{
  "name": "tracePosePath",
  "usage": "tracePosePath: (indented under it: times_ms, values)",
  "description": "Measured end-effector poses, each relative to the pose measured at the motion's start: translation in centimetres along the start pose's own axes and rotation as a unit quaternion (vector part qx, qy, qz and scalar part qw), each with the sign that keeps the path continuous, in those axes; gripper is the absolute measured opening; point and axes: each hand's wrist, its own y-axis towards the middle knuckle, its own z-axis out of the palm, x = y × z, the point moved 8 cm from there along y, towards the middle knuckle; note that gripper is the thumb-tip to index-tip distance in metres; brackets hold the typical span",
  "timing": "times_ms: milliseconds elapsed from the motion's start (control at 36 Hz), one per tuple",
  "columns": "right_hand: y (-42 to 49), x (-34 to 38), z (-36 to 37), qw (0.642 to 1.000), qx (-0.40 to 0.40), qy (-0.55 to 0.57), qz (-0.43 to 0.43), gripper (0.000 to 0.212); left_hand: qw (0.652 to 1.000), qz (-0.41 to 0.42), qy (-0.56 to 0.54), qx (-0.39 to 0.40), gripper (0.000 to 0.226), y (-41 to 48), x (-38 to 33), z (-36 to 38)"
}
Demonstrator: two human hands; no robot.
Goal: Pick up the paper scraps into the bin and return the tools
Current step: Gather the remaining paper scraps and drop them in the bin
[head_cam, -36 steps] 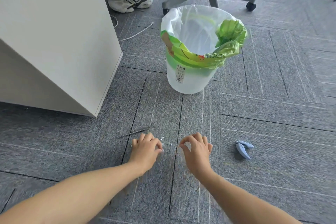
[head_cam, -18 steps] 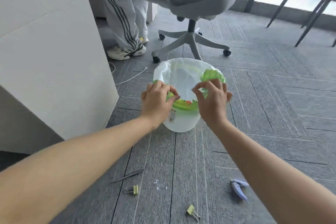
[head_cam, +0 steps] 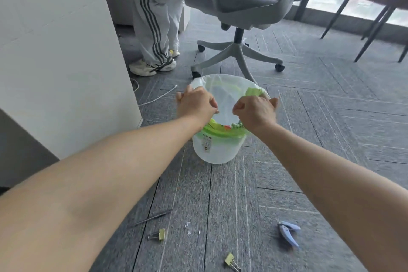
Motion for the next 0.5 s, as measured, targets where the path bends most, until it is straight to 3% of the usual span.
tracePosePath:
  times_ms: [83,333,417,500]
  values:
    - [-0.8,0.3,-0.1,1.000,-0.006,0.011,-0.015,0.017,1.000,0.003,-0.012,0.001,0.011,-0.1,-0.1,-0.1]
    - [-8.7,1.7,1.4,0.983,-0.094,0.129,-0.092,0.013,0.974,0.104,-0.199,-0.039,0.032,-8.6,3.2,0.6]
    - [-12.3,0.9,5.2,0.984,-0.064,0.146,-0.077,0.017,0.978,0.083,-0.192,0.004,0.031,-12.2,6.2,3.5]
    - [-15.6,0.3,10.4,0.988,0.021,0.146,-0.045,0.016,0.983,0.055,-0.164,0.065,0.028,-15.3,9.1,7.0]
